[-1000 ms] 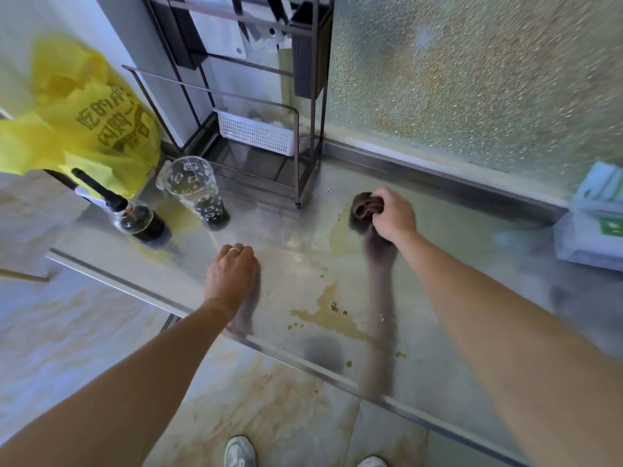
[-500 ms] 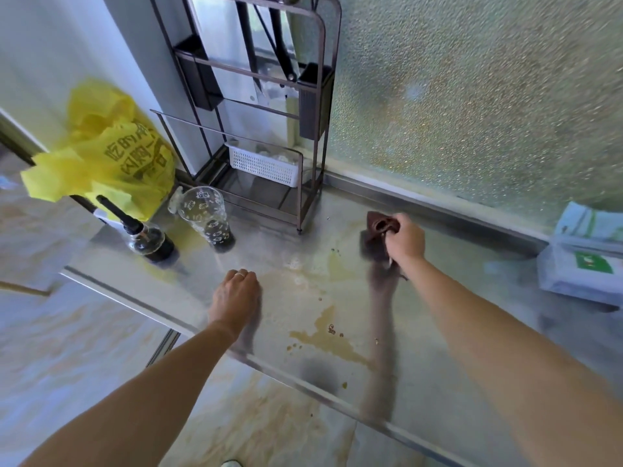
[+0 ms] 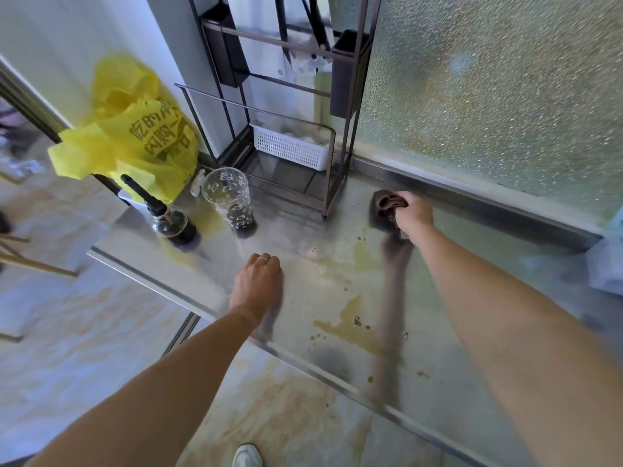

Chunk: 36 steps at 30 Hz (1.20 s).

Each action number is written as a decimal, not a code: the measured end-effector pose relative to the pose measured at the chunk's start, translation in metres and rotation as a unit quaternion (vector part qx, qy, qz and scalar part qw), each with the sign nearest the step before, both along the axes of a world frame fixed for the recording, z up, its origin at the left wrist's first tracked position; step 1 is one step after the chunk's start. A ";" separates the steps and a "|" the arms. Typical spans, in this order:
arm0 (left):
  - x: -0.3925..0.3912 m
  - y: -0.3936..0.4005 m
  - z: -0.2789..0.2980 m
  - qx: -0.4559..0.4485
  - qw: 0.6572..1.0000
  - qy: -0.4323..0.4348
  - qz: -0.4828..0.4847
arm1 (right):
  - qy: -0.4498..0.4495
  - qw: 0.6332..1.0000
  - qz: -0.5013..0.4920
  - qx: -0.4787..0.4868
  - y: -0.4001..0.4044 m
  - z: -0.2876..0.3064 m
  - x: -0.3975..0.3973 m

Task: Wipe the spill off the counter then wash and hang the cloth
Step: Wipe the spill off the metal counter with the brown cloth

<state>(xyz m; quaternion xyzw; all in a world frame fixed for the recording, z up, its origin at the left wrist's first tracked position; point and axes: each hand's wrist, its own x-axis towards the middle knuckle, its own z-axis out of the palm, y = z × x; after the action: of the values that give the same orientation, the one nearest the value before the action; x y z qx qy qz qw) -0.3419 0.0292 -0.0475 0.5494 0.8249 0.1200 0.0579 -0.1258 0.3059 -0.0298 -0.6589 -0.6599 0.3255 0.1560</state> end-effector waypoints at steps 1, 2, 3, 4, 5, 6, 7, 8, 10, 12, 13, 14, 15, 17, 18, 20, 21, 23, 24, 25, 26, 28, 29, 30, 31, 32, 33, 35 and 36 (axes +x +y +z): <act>-0.001 0.000 -0.001 -0.001 1.000 0.001 0.000 | -0.010 0.999 0.041 -0.004 -0.004 0.002 -0.009; -0.001 0.001 -0.001 -0.002 1.000 0.002 -0.002 | -0.023 0.996 0.082 -0.002 -0.006 0.004 -0.015; -0.001 0.001 -0.001 -0.001 1.000 0.002 -0.003 | -0.038 0.992 0.119 0.004 -0.009 0.006 -0.020; -0.002 0.001 -0.001 0.001 1.000 0.001 -0.006 | -0.048 0.988 0.149 0.007 -0.014 0.008 -0.023; -0.002 0.001 0.000 0.004 1.000 0.001 -0.009 | -0.055 0.984 0.172 0.002 -0.019 0.011 -0.024; -0.001 0.001 0.000 0.008 1.000 0.002 -0.012 | -0.058 0.979 0.193 -0.002 -0.026 0.012 -0.024; -0.001 0.001 0.001 0.011 1.000 0.004 -0.014 | -0.059 0.976 0.208 -0.007 -0.036 0.012 -0.023; -0.002 0.001 0.001 0.013 1.000 0.004 -0.015 | -0.054 0.974 0.220 -0.007 -0.046 0.011 -0.023; -0.002 0.001 0.001 0.017 1.000 0.005 -0.014 | -0.040 0.967 0.250 -0.006 -0.066 0.007 -0.020; -0.003 0.001 -0.001 0.017 1.000 0.010 -0.017 | -0.030 0.953 0.301 -0.020 -0.076 0.005 -0.014; -0.004 0.001 -0.001 0.017 1.000 0.011 -0.017 | -0.025 0.947 0.320 -0.031 -0.074 0.005 -0.010; -0.004 0.001 -0.002 0.019 1.000 0.011 -0.015 | -0.018 0.946 0.320 -0.039 -0.070 0.005 -0.005; -0.005 0.001 -0.003 0.022 1.000 0.010 -0.015 | -0.003 0.954 0.297 -0.035 -0.062 0.006 -0.001; -0.007 0.001 -0.005 0.023 1.000 0.003 -0.018 | 0.042 0.981 0.190 0.009 -0.041 0.008 0.003; -0.008 0.001 -0.006 0.022 1.000 0.002 -0.020 | 0.053 0.989 0.131 0.041 -0.029 0.007 0.004; -0.009 -0.001 -0.009 0.029 0.999 0.004 -0.020 | 0.049 0.995 0.047 0.076 -0.008 0.005 0.001; -0.010 -0.001 -0.010 0.030 0.999 0.003 -0.019 | 0.044 0.996 0.029 0.072 0.000 0.003 -0.004; -0.009 -0.002 -0.011 0.032 0.999 0.002 -0.019 | 0.031 0.998 0.024 0.053 0.008 -0.005 -0.018; -0.009 -0.002 -0.012 0.034 0.999 0.002 -0.021 | 0.025 0.998 0.028 0.051 0.009 -0.009 -0.027; -0.009 -0.003 -0.013 0.037 0.999 0.002 -0.022 | 0.017 0.998 0.036 0.054 0.008 -0.012 -0.037; -0.010 -0.003 -0.014 0.039 0.999 0.002 -0.023 | 0.010 0.997 0.051 0.055 0.005 -0.013 -0.046; -0.010 -0.005 -0.014 0.043 0.999 0.004 -0.024 | 0.001 0.993 0.106 0.042 0.000 -0.013 -0.062; -0.010 -0.006 -0.014 0.045 0.999 0.004 -0.025 | -0.004 0.989 0.142 0.037 -0.003 -0.012 -0.068; -0.010 -0.006 -0.013 0.048 0.998 0.004 -0.027 | -0.012 0.984 0.174 0.036 -0.006 -0.012 -0.072; -0.009 -0.006 -0.013 0.048 0.998 0.003 -0.028 | -0.019 0.980 0.195 0.040 -0.009 -0.013 -0.075; -0.009 -0.006 -0.012 0.048 0.998 0.000 -0.027 | -0.025 0.977 0.205 0.045 -0.013 -0.014 -0.076; -0.009 -0.006 -0.012 0.048 0.999 -0.002 -0.025 | -0.031 0.976 0.210 0.054 -0.017 -0.015 -0.076; -0.009 -0.005 -0.012 0.046 0.999 -0.001 -0.024 | -0.045 0.974 0.215 0.064 -0.025 -0.016 -0.074; -0.009 -0.005 -0.012 0.044 0.999 0.000 -0.023 | -0.051 0.973 0.218 0.063 -0.029 -0.015 -0.072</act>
<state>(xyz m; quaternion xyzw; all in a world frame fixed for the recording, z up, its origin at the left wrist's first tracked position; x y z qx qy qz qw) -0.3510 0.0238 -0.0597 0.5703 0.8060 0.1546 0.0365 -0.1980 0.2773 -0.0451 -0.5040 -0.8140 0.2750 0.0887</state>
